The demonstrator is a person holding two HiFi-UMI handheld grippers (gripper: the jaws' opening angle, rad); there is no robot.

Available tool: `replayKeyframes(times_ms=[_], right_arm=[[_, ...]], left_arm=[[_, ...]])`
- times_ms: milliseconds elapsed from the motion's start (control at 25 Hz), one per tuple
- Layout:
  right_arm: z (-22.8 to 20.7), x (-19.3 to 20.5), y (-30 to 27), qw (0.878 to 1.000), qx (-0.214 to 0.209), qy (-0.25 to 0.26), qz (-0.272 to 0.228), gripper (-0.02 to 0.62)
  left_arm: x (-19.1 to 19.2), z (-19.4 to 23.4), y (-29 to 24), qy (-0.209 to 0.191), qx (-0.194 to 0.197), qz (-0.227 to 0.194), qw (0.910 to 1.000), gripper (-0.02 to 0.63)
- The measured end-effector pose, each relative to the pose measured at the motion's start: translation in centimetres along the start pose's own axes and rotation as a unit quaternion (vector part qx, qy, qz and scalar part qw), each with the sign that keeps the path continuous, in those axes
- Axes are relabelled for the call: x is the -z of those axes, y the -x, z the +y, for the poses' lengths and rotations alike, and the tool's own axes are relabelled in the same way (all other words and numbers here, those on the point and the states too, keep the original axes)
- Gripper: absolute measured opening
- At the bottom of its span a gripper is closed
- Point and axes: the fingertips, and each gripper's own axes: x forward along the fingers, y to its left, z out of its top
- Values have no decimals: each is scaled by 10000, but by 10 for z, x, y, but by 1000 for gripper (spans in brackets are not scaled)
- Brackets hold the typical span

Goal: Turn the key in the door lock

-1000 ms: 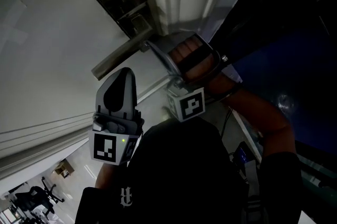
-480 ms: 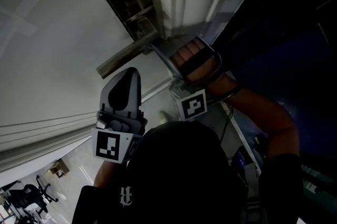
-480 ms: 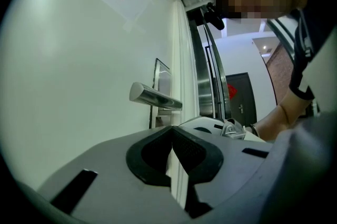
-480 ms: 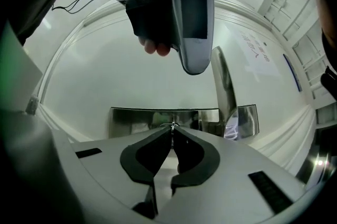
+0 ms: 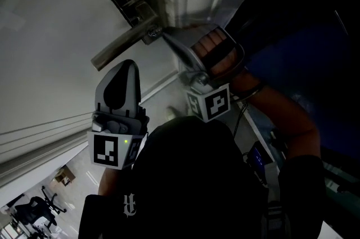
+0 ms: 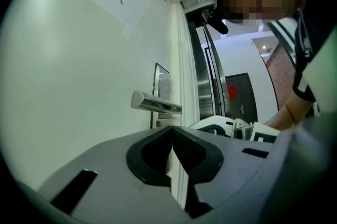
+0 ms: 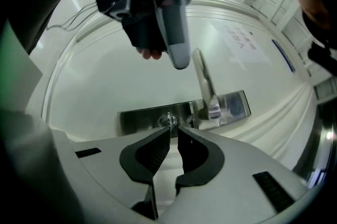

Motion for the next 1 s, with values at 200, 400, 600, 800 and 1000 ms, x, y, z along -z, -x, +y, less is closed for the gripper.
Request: replayKeyframes(times_ms=[200,400,600,800,1000], right_arm=[[-7,9,22,9519,-489,-3026,-2,25],[-9,0,15,9146,-541,-4008,-60,24],[-9,-7,11,8727,-592,-4844,-115,23],[-18,-8,14,7536,-749,-6513,-479,23],[-15,-4,16,6931,-933,-7131,-489,12]], left_arm=[[2,-1,0,-62,-17,-31,10000,6],[5,-7,-7,-48,54,-20,10000,6],[6,-11,-12,-41,104,-36,9999,6],[6,-12,-16,104,120,43,9999,6],[2,-13,-20,206,133,71,9997,6]])
